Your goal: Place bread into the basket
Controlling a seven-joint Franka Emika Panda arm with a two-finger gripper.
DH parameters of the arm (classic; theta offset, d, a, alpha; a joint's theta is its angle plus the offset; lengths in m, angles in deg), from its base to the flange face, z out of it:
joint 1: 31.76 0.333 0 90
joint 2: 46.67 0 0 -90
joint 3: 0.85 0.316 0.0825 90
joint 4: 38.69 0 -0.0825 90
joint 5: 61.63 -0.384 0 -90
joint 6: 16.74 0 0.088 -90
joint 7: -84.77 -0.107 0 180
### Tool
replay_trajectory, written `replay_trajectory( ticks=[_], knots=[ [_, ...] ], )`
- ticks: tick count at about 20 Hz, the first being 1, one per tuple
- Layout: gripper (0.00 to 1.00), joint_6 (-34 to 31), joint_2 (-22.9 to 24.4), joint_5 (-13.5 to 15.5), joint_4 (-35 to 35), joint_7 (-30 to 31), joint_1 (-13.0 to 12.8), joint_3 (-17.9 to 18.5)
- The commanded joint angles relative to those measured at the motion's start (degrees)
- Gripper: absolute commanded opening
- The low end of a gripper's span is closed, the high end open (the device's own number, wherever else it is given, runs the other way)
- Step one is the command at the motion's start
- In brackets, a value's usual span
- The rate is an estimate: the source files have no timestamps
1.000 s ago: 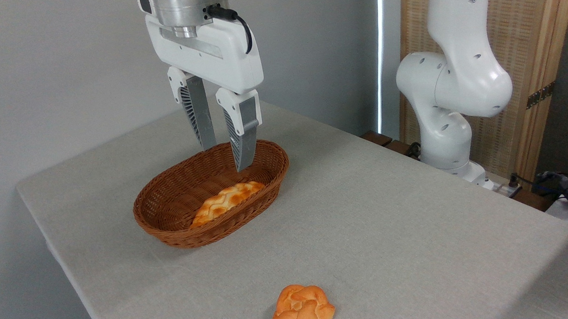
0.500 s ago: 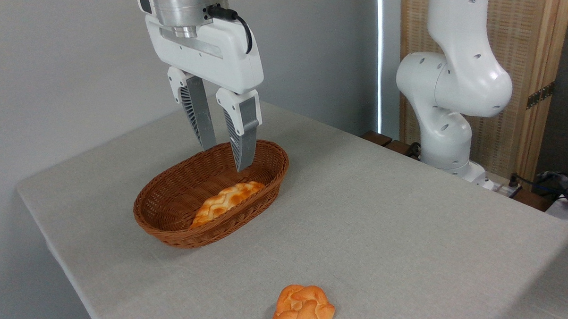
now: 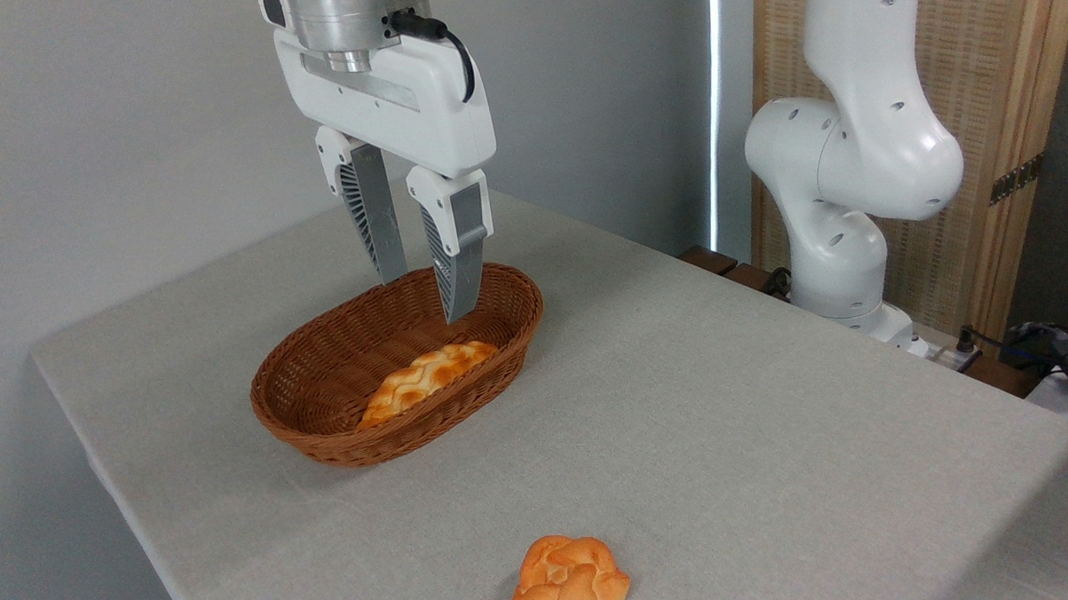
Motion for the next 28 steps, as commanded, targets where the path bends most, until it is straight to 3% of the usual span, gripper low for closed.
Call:
replay_trajectory(
  ticks=[1, 6, 11, 14, 16, 19, 23, 28],
  knots=[
    [1.00, 1.07, 0.80, -0.05, -1.63, -1.60, -0.16, 0.74],
    [1.00, 5.64, 1.69, -0.84, -4.44, -1.43, -0.16, 2.23],
    [1.00, 16.80, 1.60, -1.19, -9.10, -2.04, 0.02, 5.22],
    [1.00, 18.92, 1.60, -9.60, -12.52, -7.20, 0.02, 6.45],
    [1.00, 19.28, 1.95, -12.87, -14.72, -7.93, -0.07, 9.08],
    [1.00, 19.19, 1.60, -13.41, -17.19, -8.10, 0.02, 11.10],
    [1.00, 20.06, 0.02, -14.47, -19.12, -8.02, -0.07, 11.20],
    [1.00, 28.23, -0.07, -14.99, -24.74, -8.01, -0.51, 10.85]
  ],
)
